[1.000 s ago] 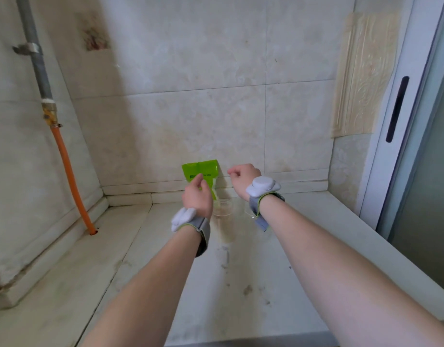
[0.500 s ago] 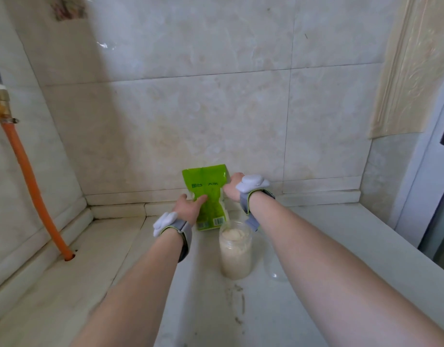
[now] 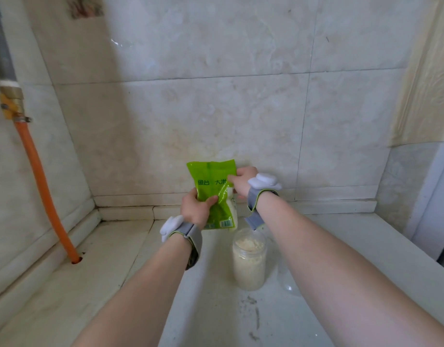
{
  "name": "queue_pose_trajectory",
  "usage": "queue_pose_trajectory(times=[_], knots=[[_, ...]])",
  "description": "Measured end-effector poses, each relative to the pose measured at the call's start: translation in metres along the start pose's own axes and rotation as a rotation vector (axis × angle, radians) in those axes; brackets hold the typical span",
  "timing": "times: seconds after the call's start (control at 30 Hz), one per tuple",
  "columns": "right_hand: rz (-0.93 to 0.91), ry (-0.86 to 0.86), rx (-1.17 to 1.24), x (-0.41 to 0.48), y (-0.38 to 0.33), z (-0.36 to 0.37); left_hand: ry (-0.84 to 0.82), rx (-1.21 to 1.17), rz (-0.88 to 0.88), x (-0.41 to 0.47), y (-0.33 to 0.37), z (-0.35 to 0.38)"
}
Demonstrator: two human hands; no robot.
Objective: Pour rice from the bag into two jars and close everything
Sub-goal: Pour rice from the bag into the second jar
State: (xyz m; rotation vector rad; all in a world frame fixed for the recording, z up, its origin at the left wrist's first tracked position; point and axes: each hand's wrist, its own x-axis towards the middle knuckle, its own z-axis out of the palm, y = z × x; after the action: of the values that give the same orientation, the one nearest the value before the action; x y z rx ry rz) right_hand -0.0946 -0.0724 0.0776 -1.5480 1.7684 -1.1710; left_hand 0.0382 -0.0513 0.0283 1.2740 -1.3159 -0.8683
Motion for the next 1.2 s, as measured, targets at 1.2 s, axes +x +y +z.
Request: queue_pose_trajectory(times=[1.2], knots=[[-0.051, 0.276, -0.381, -0.194, 0.007, -0.198, -0.417, -0.743, -0.443, -0.267, 0.067, 0.144]])
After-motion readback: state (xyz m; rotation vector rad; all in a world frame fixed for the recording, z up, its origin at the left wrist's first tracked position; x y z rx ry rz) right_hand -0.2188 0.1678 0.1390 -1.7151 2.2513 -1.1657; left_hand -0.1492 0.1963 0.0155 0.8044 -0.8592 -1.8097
